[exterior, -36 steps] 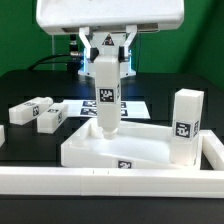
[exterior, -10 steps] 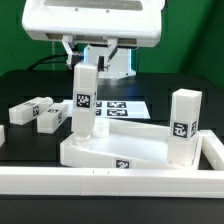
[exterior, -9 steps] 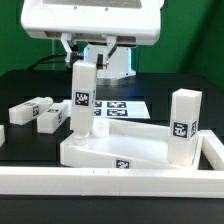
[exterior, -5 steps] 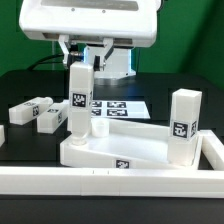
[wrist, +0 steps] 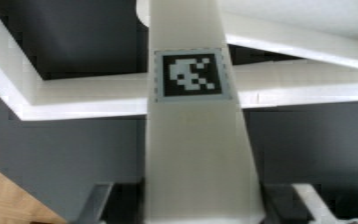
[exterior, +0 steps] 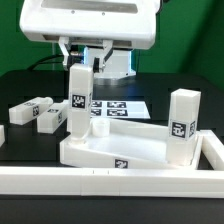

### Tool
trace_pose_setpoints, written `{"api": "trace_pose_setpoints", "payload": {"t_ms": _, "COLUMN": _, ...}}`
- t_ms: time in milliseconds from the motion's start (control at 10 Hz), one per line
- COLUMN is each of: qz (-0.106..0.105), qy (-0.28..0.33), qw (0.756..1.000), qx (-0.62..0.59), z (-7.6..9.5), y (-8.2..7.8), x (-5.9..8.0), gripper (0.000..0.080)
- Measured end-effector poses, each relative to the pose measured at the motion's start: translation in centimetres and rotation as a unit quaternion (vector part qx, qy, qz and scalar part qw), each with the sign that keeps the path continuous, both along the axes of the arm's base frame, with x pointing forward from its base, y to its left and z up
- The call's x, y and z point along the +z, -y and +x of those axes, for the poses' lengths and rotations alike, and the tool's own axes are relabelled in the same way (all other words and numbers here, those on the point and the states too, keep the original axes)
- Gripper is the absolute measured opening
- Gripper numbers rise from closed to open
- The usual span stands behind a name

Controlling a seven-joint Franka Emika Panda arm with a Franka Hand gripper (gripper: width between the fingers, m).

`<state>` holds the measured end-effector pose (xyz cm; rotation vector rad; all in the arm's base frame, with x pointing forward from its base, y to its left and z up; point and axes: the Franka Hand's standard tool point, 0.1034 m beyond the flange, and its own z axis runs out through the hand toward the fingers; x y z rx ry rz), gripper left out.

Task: Assemble desk

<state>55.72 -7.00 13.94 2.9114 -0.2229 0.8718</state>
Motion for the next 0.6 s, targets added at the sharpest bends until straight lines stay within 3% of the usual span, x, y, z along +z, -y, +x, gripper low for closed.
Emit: {"api": "trace_pose_setpoints", "payload": {"t_ms": 600, "qz": -0.008, "qy": 0.007, "qw": 1.000, "qx": 0.001, "z": -0.09, "y": 0.08, "x": -0.73, "gripper": 0.0290}}
